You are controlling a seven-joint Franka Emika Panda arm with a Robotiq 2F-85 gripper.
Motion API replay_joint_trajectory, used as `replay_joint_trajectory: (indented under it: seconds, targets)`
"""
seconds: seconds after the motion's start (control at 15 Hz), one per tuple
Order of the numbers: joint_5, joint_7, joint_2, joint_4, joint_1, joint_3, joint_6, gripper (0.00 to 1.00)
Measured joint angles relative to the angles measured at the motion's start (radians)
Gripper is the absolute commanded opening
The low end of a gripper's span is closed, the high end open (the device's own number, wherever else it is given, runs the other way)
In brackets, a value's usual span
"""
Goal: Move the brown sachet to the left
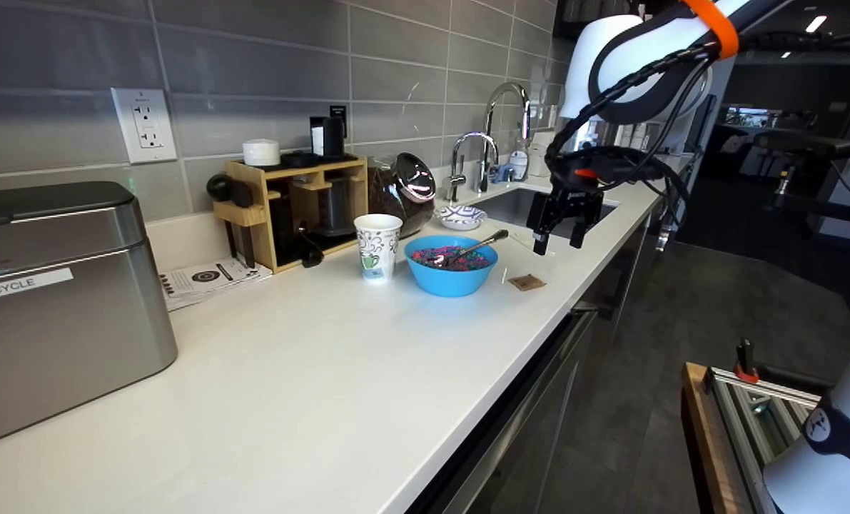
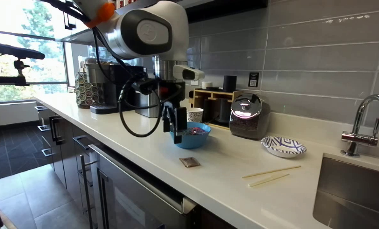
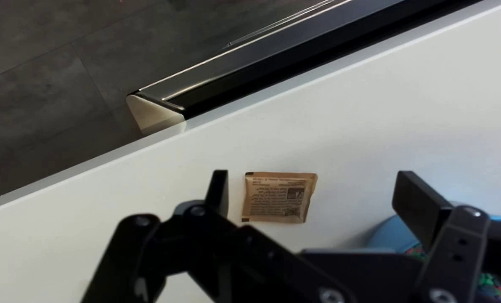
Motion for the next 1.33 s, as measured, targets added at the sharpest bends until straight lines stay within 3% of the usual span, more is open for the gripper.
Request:
replay_joint_trajectory:
  seconds: [0.6,1.33]
  targets:
    - [0.044,0.000,0.174,-0.025,0.000,-0.017,0.289,1.00]
    - [0.088,-0.025,0.309,-0.016,0.004,-0.024,0.449,1.00]
